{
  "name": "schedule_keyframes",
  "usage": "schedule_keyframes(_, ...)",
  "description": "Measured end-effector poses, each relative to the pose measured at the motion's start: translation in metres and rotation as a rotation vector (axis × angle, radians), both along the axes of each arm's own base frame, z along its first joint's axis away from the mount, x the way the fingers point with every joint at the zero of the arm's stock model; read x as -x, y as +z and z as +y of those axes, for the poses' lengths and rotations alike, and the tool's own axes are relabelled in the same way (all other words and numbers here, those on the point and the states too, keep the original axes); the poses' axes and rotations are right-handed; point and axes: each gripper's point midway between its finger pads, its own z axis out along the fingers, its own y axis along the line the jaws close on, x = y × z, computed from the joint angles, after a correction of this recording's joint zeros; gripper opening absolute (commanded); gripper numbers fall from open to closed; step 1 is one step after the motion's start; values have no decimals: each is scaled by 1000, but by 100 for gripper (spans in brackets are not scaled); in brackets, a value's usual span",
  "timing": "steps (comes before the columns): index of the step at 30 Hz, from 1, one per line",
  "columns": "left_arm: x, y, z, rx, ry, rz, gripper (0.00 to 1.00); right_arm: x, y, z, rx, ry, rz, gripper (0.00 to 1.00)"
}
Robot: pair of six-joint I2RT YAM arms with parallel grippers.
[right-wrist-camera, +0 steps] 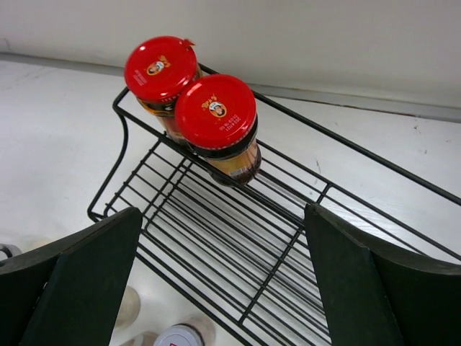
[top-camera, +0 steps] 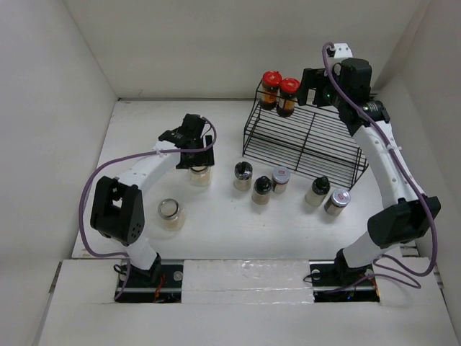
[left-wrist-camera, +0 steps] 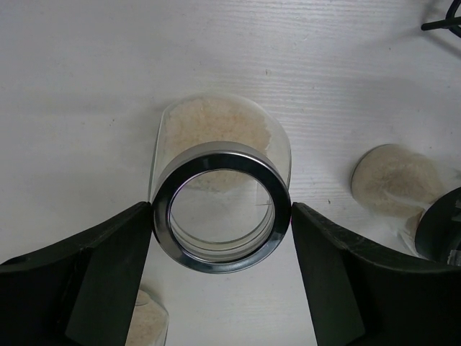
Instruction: Organize the condiment bottles
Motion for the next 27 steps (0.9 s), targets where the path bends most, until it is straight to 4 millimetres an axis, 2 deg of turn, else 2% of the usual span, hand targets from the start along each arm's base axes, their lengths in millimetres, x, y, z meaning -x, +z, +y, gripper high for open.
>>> schedule_keyframes(4, 0, -3, 0, -5, 1, 8, 69, 7, 9, 0, -6, 6, -21, 100)
schedule_keyframes(5, 0, -3, 1, -7, 1, 8, 61, 8, 7, 0, -6, 8, -18, 100)
schedule_keyframes(8, -2, -3, 2, -13, 1, -1, 54, 9, 1, 1, -6, 14, -4, 100)
schedule_keyframes(13, -3, -3, 3, -20, 4, -5, 31, 11, -6, 1, -4, 18, 12, 100)
schedule_keyframes(16, -2, 0, 5, -32, 9, 0, 31, 15, -3, 0, -8, 22, 8, 100)
schedule_keyframes(18, -2, 11, 7, -45, 12, 3, 31, 20, 4, 1, -16, 34, -7, 100)
schedule_keyframes(21, -15, 52, 3, -33, 13, -47, 30, 36, 14, 2, -32, 49, -27, 100)
schedule_keyframes(25, -52, 148, -14, 63, 16, -263, 30, 73, 9, 5, -58, 69, -25, 100)
schedule_keyframes(27, -60, 192, -23, 111, 8, -364, 30, 93, 2, 6, -67, 82, -15, 100)
